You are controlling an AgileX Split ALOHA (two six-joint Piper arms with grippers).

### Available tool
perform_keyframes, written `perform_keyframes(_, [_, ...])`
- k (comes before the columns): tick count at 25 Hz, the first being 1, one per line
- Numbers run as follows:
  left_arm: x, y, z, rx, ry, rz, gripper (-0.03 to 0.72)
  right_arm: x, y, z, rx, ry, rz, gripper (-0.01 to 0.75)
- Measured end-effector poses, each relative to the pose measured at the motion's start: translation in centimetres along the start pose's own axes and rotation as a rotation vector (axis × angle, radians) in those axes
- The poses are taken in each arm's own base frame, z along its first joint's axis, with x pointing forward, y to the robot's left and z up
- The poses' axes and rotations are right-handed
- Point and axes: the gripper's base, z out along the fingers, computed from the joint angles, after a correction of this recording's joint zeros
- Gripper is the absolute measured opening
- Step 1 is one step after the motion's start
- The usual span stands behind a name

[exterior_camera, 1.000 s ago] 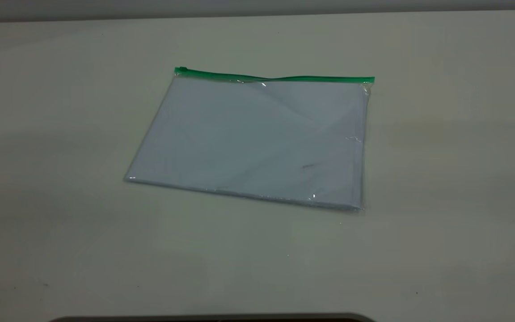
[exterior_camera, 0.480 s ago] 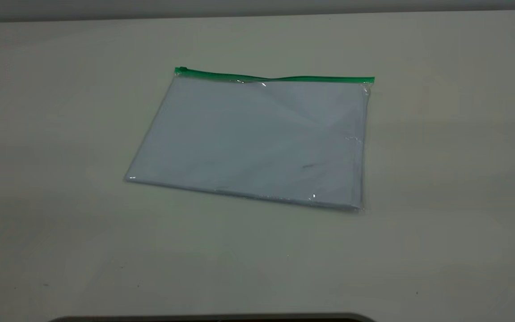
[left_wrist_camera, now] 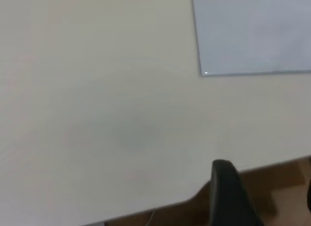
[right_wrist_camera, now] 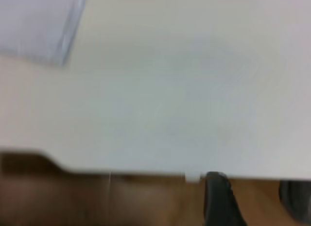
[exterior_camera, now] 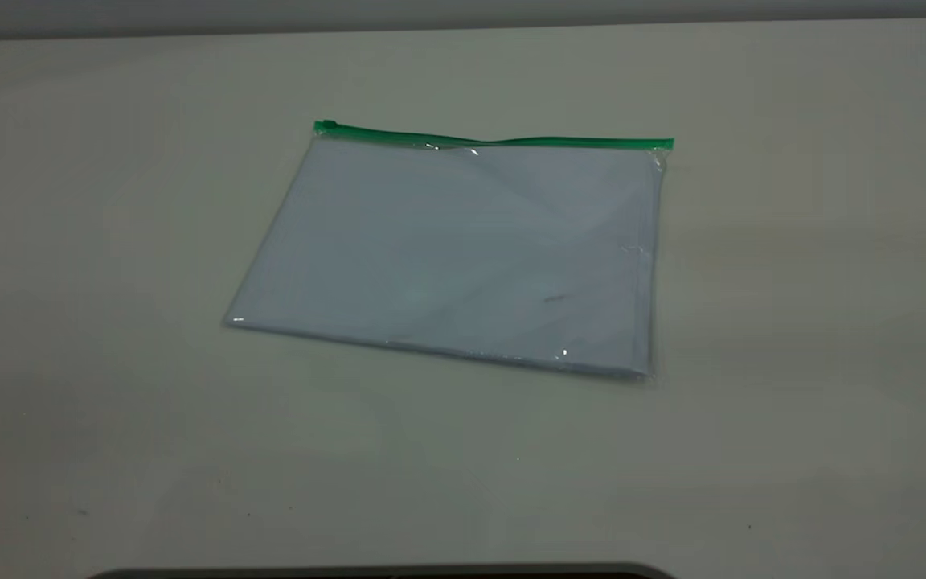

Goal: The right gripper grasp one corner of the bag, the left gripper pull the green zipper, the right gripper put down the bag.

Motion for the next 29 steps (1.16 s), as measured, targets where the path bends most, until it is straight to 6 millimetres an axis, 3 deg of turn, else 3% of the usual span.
perform_keyframes(7, [0.1, 0.0, -0.1, -0.005, -0.010, -0.002, 0.449, 2.9, 0.0, -3.2, 0.021, -0.280, 0.034, 0.466])
perform_keyframes(29, [0.1, 0.0, -0.1, -0.006, -0.008, -0.003, 0.449, 3.1, 0.0, -3.3, 0.021, -0.288, 0.034, 0.466])
